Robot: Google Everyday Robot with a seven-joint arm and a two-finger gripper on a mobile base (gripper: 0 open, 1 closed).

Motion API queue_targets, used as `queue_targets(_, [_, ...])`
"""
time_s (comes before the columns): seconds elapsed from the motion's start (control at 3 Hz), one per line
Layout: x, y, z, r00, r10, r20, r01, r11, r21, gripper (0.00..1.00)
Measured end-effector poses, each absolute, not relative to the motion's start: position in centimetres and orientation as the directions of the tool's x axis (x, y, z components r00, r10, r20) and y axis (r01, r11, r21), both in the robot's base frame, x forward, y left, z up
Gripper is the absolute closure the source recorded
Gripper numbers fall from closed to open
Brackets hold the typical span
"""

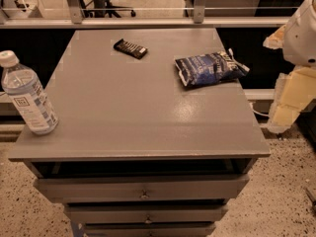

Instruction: Move rxbar chocolate near blue plastic bottle

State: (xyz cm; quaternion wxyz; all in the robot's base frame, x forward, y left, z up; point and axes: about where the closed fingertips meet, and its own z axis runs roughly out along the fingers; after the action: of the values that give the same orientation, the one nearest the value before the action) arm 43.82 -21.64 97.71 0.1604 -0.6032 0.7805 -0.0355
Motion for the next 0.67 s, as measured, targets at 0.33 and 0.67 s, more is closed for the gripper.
queue_targets(0.33, [44.4,-21.2,97.6,-0.216,-0.951,-0.221,-0.928,0.27,-0.258,0.0])
queue_targets(0.67, [47.6,-19.0,96.7,-0.186,-0.948,-0.259,-0.924,0.259,-0.282,0.0])
